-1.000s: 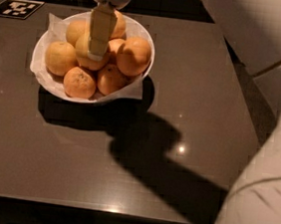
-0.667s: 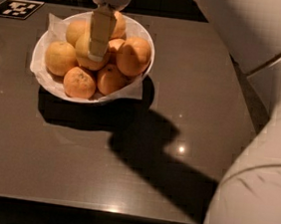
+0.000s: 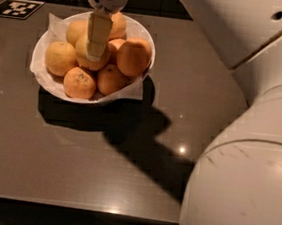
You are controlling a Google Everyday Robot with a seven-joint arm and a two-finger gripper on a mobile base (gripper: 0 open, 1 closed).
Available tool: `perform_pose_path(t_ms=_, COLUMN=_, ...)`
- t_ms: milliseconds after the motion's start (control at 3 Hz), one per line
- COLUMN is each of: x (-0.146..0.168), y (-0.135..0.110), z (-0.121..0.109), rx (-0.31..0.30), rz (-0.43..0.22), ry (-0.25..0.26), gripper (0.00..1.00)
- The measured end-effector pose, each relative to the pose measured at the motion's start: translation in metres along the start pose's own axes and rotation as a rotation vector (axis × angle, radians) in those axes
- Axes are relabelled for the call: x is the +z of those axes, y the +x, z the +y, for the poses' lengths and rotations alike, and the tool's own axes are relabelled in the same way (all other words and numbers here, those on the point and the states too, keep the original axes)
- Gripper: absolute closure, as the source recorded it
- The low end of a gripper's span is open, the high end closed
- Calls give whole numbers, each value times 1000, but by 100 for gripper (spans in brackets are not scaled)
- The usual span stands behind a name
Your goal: Pick orange from white bowl
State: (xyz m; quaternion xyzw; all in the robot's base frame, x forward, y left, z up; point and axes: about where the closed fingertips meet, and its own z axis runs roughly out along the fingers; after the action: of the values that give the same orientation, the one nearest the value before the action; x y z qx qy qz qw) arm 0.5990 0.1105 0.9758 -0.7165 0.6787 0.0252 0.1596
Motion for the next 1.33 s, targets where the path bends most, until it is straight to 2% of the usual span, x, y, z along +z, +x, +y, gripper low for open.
perform_pose_path(t_ms=1000, x=29, y=-1, z=1, rx=3, rz=16, ry=-56, gripper=28)
perform_pose_path(t_ms=1333, x=37, y=-2, z=0, rx=2, rz=19, ry=-68, gripper=23)
